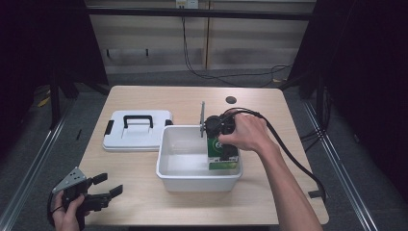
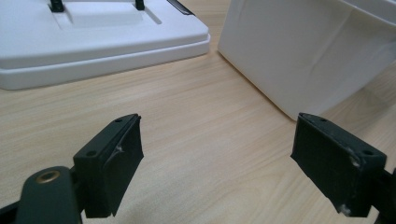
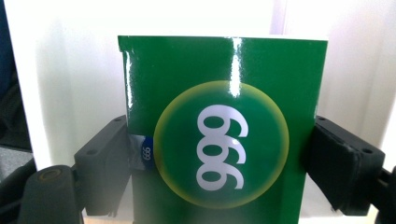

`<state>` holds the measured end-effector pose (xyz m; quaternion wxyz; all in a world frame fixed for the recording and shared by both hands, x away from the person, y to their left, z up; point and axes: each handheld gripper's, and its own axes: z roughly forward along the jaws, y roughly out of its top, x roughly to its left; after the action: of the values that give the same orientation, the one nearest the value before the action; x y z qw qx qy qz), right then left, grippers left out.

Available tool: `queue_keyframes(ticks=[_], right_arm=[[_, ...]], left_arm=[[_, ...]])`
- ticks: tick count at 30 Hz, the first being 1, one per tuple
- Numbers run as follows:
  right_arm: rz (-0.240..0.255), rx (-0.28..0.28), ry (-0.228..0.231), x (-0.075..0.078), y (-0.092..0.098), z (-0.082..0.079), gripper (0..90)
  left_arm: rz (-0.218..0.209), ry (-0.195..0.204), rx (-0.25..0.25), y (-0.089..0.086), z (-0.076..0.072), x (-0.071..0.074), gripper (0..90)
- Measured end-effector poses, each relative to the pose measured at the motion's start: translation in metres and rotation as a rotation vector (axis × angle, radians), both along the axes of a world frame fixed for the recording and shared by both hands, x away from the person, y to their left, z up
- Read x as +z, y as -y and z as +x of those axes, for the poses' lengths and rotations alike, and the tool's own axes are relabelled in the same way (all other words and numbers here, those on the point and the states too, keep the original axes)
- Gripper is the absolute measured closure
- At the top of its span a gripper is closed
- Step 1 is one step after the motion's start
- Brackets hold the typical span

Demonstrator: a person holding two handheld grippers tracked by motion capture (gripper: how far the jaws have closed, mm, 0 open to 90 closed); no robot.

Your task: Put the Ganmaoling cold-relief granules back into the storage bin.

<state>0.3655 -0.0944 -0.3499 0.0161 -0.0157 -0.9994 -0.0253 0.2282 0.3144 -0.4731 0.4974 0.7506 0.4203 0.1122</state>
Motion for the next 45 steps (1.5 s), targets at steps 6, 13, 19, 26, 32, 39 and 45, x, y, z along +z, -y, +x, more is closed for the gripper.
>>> queue_keyframes(ticks=[6, 13, 19, 26, 32, 39, 45], right_arm=[[0.001, -0.002, 0.002, -0.006, 0.001, 0.000, 15.5], [0.003, -0.008, -0.008, -0.013, 0.002, 0.001, 15.5], [-0.005, 0.004, -0.023, -0.023, 0.001, 0.001, 15.5], [-0.006, 0.002, -0.022, -0.031, 0.001, 0.002, 15.5], [-0.010, -0.005, -0.023, -0.037, 0.001, 0.003, 15.5], [-0.031, -0.010, -0.025, -0.047, -0.002, 0.001, 15.5], [-0.045, -0.027, -0.027, -0.056, -0.003, 0.000, 15.4]], left_arm=[[-0.004, -0.004, 0.000, 0.000, 0.000, 0.000, 15.9], [-0.002, 0.000, -0.001, 0.000, 0.000, 0.000, 15.8], [-0.006, -0.002, -0.002, 0.000, 0.000, 0.000, 15.9], [-0.007, -0.005, -0.002, 0.000, 0.000, -0.001, 15.9], [-0.007, -0.005, -0.002, 0.000, 0.000, -0.001, 15.9], [-0.006, -0.005, -0.004, 0.000, 0.000, 0.000, 15.8], [-0.003, -0.002, -0.004, 0.000, 0.000, 0.000, 15.8]])
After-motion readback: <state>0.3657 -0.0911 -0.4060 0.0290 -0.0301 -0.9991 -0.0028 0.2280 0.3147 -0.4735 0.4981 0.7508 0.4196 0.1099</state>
